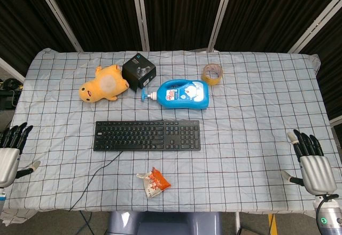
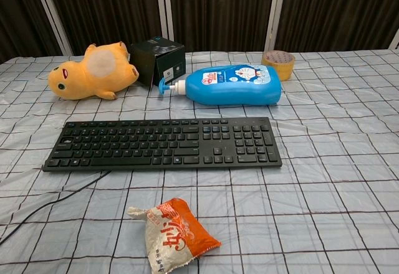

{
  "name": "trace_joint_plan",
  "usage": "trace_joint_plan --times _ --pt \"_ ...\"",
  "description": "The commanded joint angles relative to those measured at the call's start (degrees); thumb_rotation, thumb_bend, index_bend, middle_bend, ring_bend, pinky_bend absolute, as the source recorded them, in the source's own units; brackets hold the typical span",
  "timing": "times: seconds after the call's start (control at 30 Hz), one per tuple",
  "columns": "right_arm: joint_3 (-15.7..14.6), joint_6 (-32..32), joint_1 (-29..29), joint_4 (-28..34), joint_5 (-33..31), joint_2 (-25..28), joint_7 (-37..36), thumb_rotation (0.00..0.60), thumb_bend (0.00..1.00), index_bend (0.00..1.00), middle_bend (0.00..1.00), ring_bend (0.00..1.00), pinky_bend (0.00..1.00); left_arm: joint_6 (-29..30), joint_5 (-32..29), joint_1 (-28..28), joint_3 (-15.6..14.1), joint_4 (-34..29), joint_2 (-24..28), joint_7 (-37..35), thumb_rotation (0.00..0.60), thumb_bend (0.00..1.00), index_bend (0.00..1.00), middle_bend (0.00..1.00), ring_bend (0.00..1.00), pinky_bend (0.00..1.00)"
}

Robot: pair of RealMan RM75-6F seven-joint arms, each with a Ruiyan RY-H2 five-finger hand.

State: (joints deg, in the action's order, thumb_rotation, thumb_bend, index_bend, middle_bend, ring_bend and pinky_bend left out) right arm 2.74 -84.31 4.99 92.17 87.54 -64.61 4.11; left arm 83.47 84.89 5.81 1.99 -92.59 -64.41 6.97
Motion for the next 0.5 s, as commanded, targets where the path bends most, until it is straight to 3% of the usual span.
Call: trace_joint_plan --times 0.03,0.5 --pt "0.0 0.0 0.0 0.0 -0.1 0.0 0.1 0.6 0.07 0.02 0.0 0.0 0.0 -0.1 0.0 0.0 -0.1 -0.2 0.1 0.1 0.6 0.14 0.0 0.0 0.0 0.0" --pt "0.1 0.9 0.0 0.7 -1.3 0.1 0.4 0.6 0.07 0.02 0.0 0.0 0.0 -0.4 0.3 0.0 -0.6 -1.2 0.4 1.1 0.6 0.14 0.0 0.0 0.0 0.0"
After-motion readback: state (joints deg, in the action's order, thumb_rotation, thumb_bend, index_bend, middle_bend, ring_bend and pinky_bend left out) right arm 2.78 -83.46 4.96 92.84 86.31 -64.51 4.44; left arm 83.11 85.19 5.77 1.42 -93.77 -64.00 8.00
